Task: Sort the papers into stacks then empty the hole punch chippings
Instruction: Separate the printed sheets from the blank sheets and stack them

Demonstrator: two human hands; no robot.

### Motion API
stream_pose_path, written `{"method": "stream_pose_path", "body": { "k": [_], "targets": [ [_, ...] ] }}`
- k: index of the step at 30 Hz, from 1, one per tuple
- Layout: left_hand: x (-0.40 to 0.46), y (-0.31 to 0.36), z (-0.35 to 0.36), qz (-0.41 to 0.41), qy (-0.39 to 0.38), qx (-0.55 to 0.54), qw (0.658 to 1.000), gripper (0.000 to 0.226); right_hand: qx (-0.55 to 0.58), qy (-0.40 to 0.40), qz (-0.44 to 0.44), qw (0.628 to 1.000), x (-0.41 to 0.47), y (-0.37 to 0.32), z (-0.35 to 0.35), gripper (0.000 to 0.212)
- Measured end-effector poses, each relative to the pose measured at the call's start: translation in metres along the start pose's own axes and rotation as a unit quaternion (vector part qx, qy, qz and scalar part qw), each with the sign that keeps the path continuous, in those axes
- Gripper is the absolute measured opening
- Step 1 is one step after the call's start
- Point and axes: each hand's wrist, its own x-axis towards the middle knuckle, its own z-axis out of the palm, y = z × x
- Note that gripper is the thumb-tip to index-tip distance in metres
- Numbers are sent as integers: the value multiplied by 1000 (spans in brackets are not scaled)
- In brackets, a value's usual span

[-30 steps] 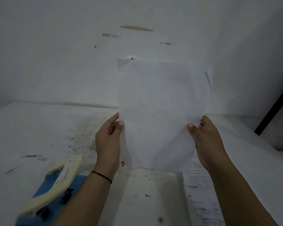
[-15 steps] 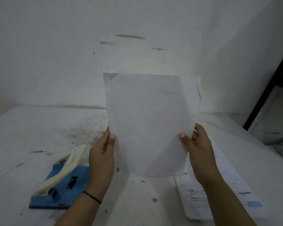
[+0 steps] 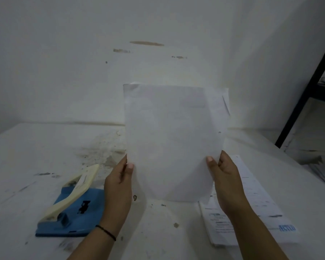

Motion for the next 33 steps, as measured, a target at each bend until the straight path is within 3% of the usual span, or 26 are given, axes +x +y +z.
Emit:
{"method": "stream_pose_path", "body": {
  "k": [3,7,10,14,20,27,33],
  "targets": [
    [-5,-5,-3,-26,11,-10,1000,18,-5,12,5,1000,0,-2,1,18],
    [-15,3,-9,-31,34,-20,999,29,-14,34,1,999,3,-9,4,15],
    [-23,5,-17,-34,38,-14,999,25,-27,46,14,998,2,-12,6,14],
    [-33,3,-37,-66,-2,3,998,14,-18,34,77,996,-3,-7,6,17],
    [-52,-4,-88,-170,-88,57,980,19,-49,0,173,984,-18,15,15,12],
    [-66,-13,-142,-179,-73,144,971,21,-35,-51,257,965,-40,33,47,9],
    [-70,-19,-167,-179,-52,190,964,20,-69,-78,260,960,-55,36,70,10]
  ]
}}
